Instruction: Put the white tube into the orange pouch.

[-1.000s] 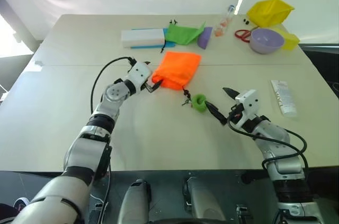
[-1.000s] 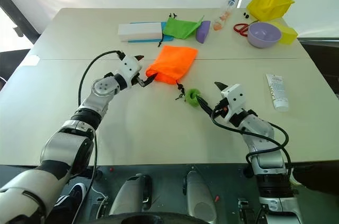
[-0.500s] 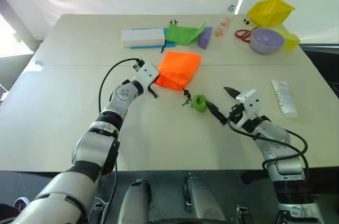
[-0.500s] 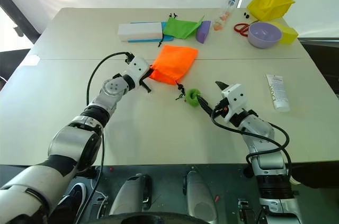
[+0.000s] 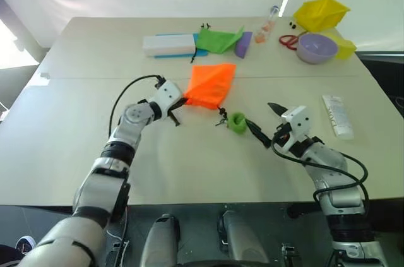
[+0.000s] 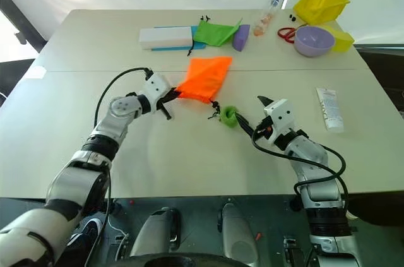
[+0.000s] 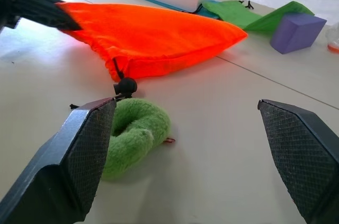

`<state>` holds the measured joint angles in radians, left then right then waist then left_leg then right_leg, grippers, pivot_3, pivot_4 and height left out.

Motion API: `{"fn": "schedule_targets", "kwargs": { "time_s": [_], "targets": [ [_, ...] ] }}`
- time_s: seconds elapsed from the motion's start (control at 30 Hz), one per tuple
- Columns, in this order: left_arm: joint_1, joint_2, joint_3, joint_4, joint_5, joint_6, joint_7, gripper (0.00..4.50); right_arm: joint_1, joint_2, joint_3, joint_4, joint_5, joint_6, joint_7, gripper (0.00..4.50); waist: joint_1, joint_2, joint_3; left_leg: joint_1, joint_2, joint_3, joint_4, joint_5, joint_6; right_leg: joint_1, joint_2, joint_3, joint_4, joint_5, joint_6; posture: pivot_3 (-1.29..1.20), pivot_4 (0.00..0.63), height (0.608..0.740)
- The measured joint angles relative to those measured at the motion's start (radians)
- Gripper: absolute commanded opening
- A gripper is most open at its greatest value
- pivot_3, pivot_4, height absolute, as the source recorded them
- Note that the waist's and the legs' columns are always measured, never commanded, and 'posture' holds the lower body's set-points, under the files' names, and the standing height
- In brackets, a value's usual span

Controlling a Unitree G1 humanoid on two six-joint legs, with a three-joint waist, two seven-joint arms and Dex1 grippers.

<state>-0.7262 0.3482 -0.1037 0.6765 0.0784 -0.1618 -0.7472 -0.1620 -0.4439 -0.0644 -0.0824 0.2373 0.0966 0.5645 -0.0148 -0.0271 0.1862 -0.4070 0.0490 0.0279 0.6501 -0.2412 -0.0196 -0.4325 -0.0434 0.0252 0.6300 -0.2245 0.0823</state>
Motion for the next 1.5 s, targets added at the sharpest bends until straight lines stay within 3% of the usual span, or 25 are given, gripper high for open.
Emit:
{"fn": "schedule_targets", "kwargs": {
  "time_s": [0.33, 0.47, 0.77, 0.9, 1.17, 1.5],
  "targets": [
    [0.246, 0.089, 0.000, -0.634, -0.076, 0.428, -0.047, 0.01, -0.011, 0.000, 0.000, 0.004, -0.002, -0.015, 0.007, 4.50, 0.001, 0.000, 0.000, 0.001, 0.000, 0.000, 0.001, 0.000, 0.000, 0.000, -0.001, 0.000, 0.000, -0.002, -0.004, 0.00, 0.150, 0.740],
    [0.293, 0.116, 0.001, -0.759, -0.114, 0.520, -0.058, 0.01, -0.012, -0.001, 0.000, 0.009, -0.002, -0.016, 0.013, 4.50, -0.003, 0.000, 0.000, 0.001, 0.000, 0.000, 0.000, 0.000, 0.000, 0.000, 0.000, 0.000, 0.000, -0.002, -0.004, 0.00, 0.150, 0.740],
    [0.272, 0.122, -0.004, -0.633, -0.085, 0.386, 0.000, 0.01, -0.014, -0.008, 0.000, 0.023, -0.002, -0.015, 0.021, 4.50, 0.002, 0.000, 0.000, 0.001, 0.000, 0.000, 0.002, 0.000, 0.000, 0.001, 0.000, 0.000, 0.001, -0.002, -0.004, 0.00, 0.150, 0.740],
    [0.254, 0.123, -0.058, -0.527, -0.019, 0.182, 0.021, 0.01, -0.012, -0.024, -0.010, 0.011, -0.001, 0.026, 0.005, 4.50, 0.003, 0.000, 0.000, 0.001, 0.000, 0.000, 0.001, 0.000, 0.000, 0.001, -0.001, 0.000, 0.000, -0.002, -0.004, 0.00, 0.150, 0.740],
    [0.226, 0.102, -0.092, -0.440, 0.019, 0.023, 0.032, 0.01, 0.017, -0.112, -0.122, -0.109, 0.029, 0.208, -0.034, 4.50, 0.004, 0.000, 0.000, 0.001, 0.000, 0.000, 0.002, 0.000, 0.000, 0.001, -0.001, 0.000, 0.001, -0.002, -0.004, 0.00, 0.150, 0.740],
    [0.223, 0.076, -0.096, -0.411, 0.017, 0.015, 0.039, 0.01, 0.055, -0.247, -0.322, -0.096, 0.010, 0.500, -0.171, 4.50, 0.004, 0.000, 0.000, 0.001, 0.000, 0.000, 0.002, 0.000, 0.000, 0.001, -0.001, 0.000, 0.000, -0.002, -0.004, 0.00, 0.150, 0.740]
  ]
}}
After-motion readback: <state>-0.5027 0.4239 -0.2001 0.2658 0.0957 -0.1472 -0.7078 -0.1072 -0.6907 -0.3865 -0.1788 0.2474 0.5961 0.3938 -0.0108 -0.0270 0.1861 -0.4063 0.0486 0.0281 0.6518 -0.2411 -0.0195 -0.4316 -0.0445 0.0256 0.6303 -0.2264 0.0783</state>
